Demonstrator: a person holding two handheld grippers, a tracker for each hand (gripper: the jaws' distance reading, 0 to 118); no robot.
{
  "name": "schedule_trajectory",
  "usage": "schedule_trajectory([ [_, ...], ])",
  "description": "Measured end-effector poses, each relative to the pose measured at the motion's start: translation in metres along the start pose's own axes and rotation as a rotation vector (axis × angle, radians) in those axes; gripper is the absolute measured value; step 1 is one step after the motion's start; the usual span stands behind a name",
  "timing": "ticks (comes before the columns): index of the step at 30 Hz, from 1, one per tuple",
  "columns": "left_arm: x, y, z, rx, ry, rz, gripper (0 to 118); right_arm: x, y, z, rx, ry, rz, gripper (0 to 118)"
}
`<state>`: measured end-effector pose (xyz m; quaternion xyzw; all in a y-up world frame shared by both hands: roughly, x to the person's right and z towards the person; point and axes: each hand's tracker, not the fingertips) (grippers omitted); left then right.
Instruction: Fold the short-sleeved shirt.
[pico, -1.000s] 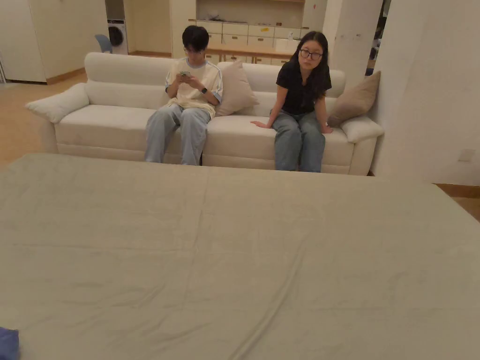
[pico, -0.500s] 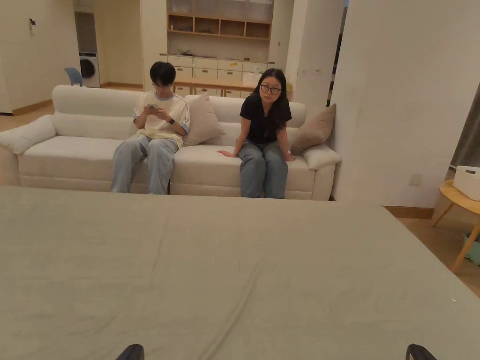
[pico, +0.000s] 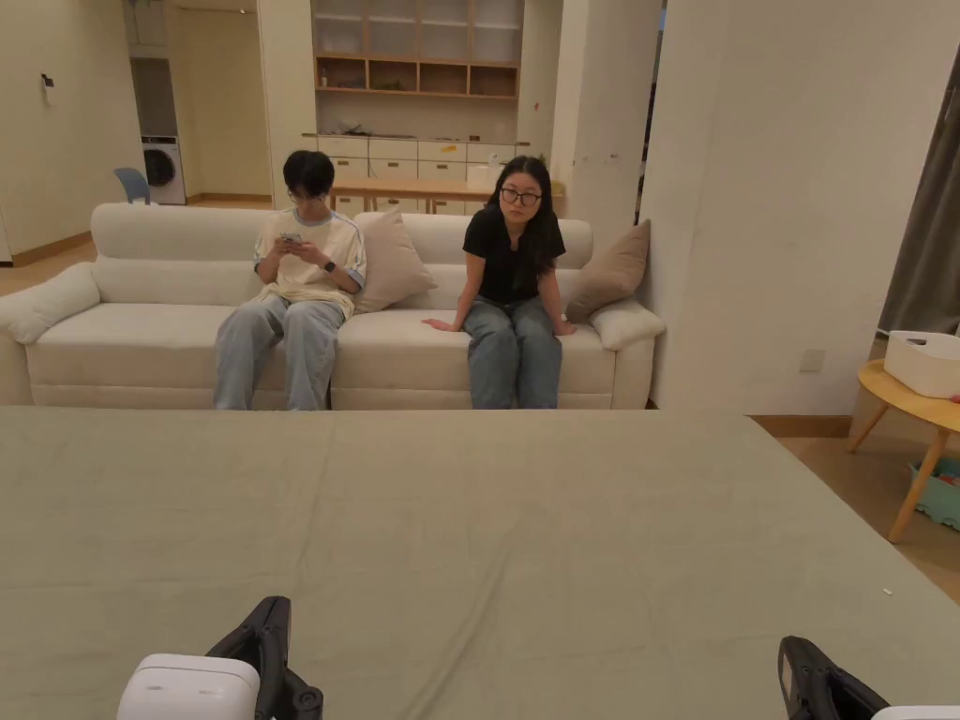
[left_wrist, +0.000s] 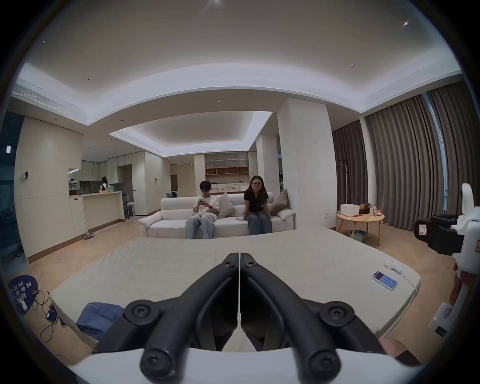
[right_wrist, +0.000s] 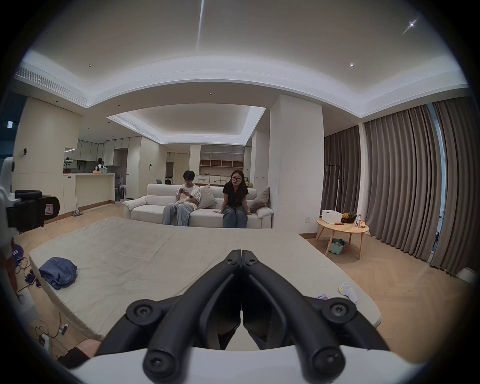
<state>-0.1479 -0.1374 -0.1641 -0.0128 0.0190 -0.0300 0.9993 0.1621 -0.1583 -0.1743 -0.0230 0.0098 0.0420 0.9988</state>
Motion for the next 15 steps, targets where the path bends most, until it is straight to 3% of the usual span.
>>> schedule_trajectory([
  [15,-0.0056,0.004,0.0051,0.008,0.09,-0.034,0,-0.0064,0.0074,0.0036,0.036,0.008,0.009,0],
])
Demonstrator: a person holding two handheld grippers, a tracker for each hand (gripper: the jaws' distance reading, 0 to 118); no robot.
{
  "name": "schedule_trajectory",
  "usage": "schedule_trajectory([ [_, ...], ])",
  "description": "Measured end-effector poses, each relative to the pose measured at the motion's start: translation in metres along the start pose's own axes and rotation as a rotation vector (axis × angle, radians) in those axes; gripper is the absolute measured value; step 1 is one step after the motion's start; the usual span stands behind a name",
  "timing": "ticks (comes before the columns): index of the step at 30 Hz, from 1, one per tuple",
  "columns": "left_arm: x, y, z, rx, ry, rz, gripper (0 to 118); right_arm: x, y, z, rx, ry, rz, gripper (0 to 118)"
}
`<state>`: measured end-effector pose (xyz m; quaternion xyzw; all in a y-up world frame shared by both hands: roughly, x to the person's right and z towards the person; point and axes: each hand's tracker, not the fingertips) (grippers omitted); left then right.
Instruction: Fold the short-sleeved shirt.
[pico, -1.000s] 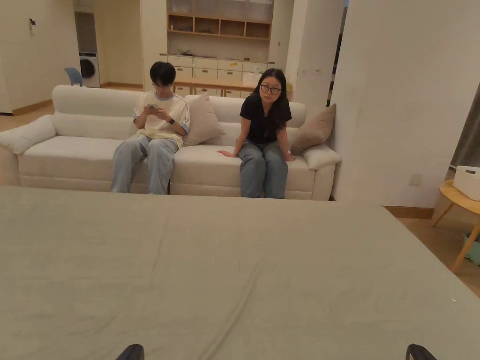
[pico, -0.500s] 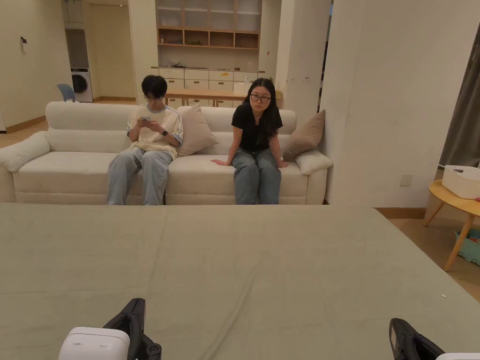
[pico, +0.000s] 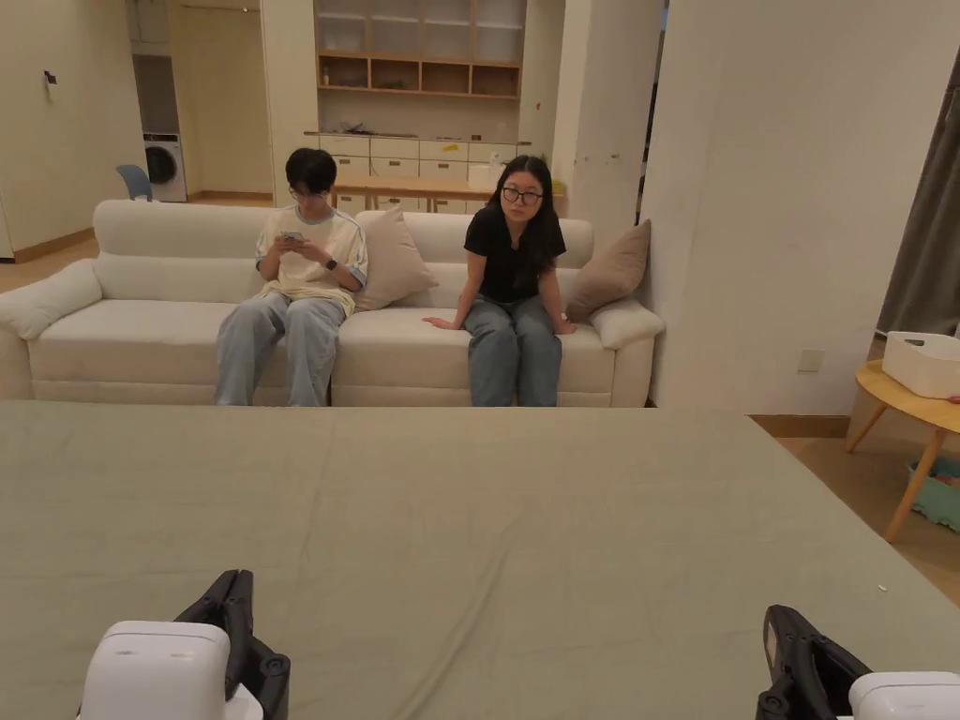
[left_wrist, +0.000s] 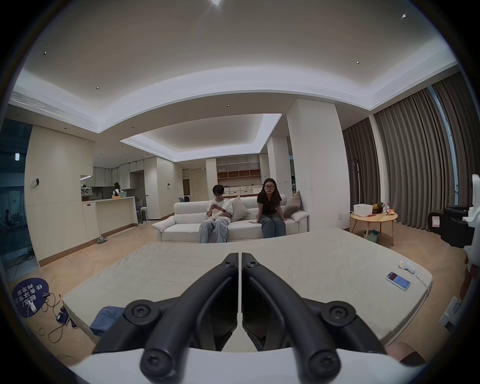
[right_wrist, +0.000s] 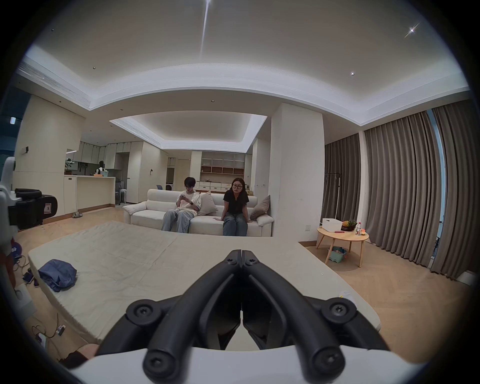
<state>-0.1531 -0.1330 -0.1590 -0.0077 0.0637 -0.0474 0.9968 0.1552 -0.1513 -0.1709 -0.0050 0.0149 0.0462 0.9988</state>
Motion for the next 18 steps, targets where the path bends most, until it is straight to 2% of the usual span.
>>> schedule_trajectory([
  [3,-0.004,0.002,0.001,0.0,0.016,0.015,2,-0.002,0.0,0.001,0.0,0.002,-0.002,0],
  [4,-0.004,0.003,0.001,-0.002,0.016,0.021,6,-0.001,0.001,0.001,0.002,0.002,-0.003,2],
  [5,-0.005,0.003,0.001,-0.002,0.018,0.027,16,-0.001,0.001,0.002,0.008,0.002,-0.005,14],
  [6,-0.009,0.004,0.0,-0.002,0.012,0.036,40,-0.001,0.002,0.002,0.014,0.003,-0.007,42],
  [7,-0.01,0.005,-0.001,-0.004,-0.008,0.053,90,-0.002,0.003,0.001,0.011,-0.002,-0.004,106],
  [8,-0.011,0.005,-0.003,-0.019,-0.029,0.073,118,-0.003,0.004,-0.003,-0.015,-0.019,0.009,116],
  [9,-0.014,0.004,-0.004,-0.082,-0.004,0.08,116,-0.002,0.004,0.002,0.078,-0.066,0.043,113],
  [10,-0.013,0.002,-0.005,-0.005,-0.065,0.111,117,-0.003,-0.006,0.004,0.034,-0.037,0.031,118],
  [13,-0.011,0.001,-0.002,0.03,-0.089,0.108,117,-0.003,0.001,0.005,0.044,-0.023,0.015,118],
  [16,-0.008,0.005,-0.001,-0.002,-0.107,0.117,117,-0.005,0.007,0.002,0.04,-0.027,0.014,118],
  [18,-0.002,0.01,-0.002,-0.041,-0.068,0.103,117,-0.006,0.007,0.003,0.045,-0.028,0.021,118],
])
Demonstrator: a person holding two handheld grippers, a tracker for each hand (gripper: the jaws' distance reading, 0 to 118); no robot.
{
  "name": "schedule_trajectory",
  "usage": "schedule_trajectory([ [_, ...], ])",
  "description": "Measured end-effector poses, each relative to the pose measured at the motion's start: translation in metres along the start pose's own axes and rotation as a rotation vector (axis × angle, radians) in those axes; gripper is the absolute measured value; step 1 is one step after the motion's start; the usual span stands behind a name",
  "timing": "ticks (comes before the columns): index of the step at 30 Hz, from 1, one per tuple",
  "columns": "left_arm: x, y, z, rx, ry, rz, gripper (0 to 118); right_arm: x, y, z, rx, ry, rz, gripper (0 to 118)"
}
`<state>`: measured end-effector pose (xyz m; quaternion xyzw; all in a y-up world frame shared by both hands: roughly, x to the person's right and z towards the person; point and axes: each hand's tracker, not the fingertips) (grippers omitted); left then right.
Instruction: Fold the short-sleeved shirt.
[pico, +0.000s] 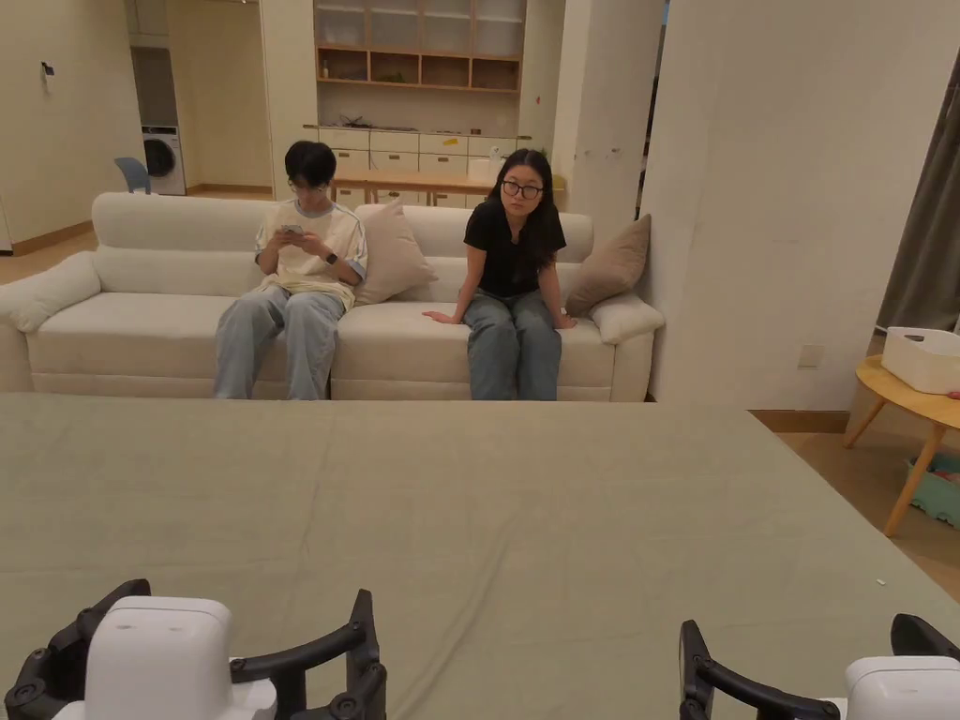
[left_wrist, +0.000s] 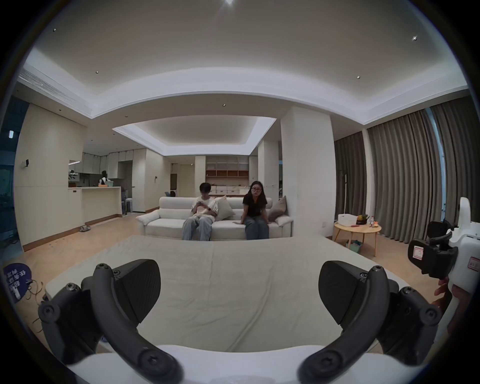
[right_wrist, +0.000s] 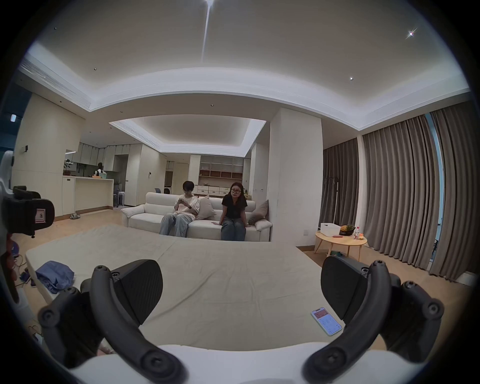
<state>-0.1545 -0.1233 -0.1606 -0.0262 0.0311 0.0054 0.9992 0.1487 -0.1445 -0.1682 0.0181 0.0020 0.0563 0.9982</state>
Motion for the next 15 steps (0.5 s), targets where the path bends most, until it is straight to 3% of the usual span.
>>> schedule_trajectory([
  [5,0.014,-0.007,0.008,0.091,0.159,-0.127,117,-0.001,-0.002,-0.003,-0.009,0.007,-0.002,118],
  [15,0.017,0.002,0.018,0.07,0.119,-0.064,117,-0.004,-0.002,-0.005,-0.023,0.025,-0.004,118],
])
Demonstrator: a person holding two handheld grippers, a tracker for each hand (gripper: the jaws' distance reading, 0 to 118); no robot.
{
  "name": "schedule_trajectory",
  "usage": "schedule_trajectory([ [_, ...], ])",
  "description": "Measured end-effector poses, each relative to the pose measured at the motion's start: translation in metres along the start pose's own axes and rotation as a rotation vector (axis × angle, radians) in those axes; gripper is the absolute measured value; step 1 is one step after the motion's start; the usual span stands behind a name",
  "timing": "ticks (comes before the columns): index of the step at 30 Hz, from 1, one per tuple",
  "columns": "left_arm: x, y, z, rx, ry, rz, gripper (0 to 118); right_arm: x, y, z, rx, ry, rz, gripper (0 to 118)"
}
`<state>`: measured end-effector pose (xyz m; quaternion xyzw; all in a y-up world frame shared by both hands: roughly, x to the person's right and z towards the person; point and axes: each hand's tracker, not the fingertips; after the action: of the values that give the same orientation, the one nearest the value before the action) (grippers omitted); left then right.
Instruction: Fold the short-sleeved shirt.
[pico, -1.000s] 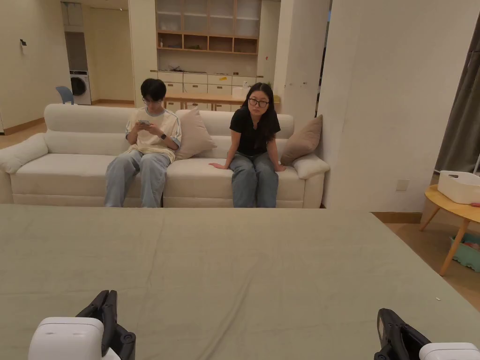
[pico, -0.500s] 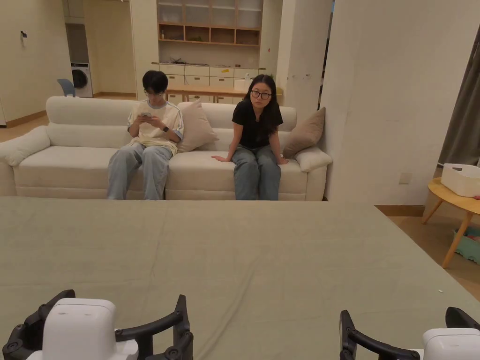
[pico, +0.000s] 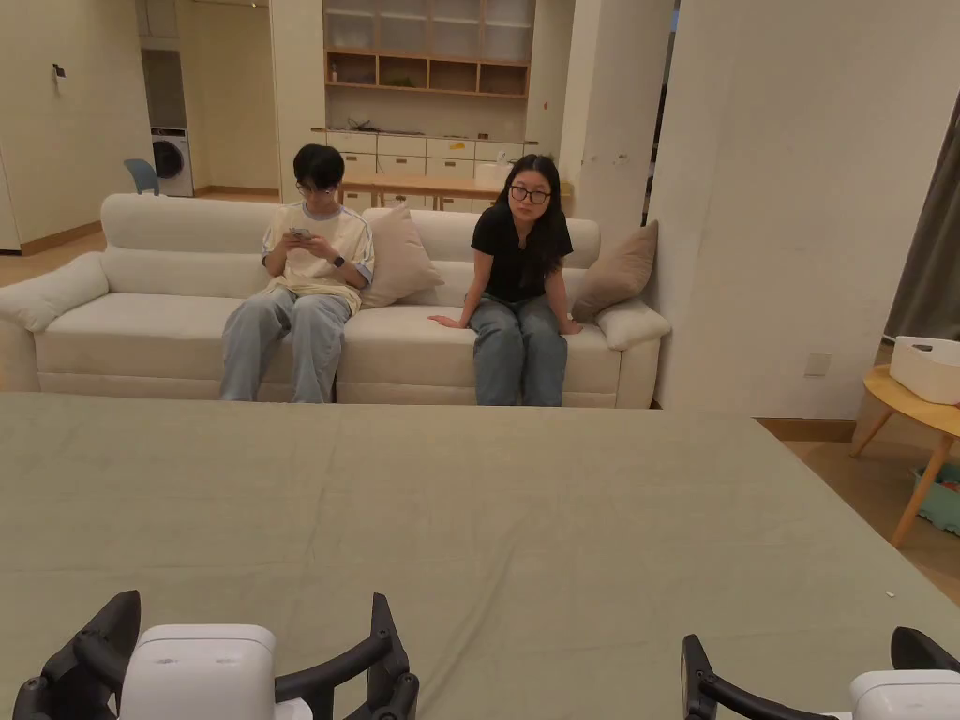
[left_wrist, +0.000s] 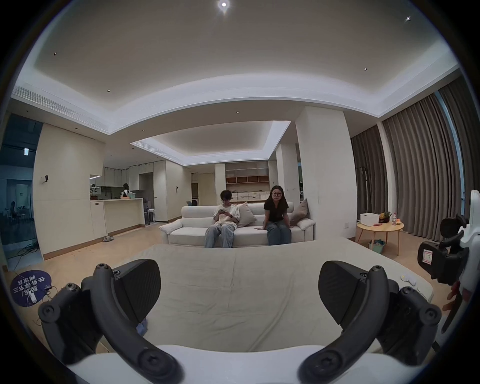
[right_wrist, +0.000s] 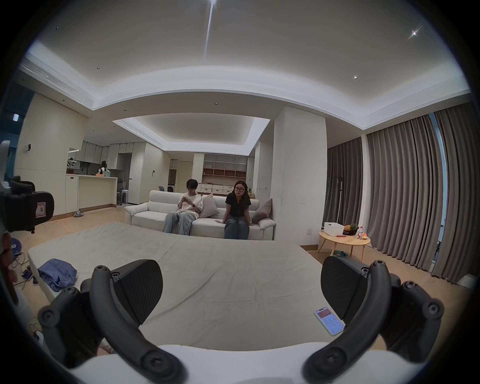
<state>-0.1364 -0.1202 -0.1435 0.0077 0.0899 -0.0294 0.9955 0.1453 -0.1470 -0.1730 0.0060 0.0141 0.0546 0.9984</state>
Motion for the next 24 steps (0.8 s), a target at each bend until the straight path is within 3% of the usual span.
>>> schedule_trajectory([
  [5,-0.001,0.004,0.001,0.014,-0.011,-0.021,117,0.001,0.001,0.001,0.006,-0.004,-0.019,118],
  [9,-0.005,0.01,0.004,-0.044,-0.117,0.019,117,0.0,0.002,0.0,0.002,-0.004,-0.009,118],
  [16,0.006,0.009,0.005,-0.022,0.053,-0.071,117,-0.002,0.002,0.002,-0.002,-0.001,-0.006,118],
  [24,0.005,0.007,0.008,0.018,0.057,-0.08,117,-0.004,0.002,0.003,-0.004,0.004,-0.001,118],
])
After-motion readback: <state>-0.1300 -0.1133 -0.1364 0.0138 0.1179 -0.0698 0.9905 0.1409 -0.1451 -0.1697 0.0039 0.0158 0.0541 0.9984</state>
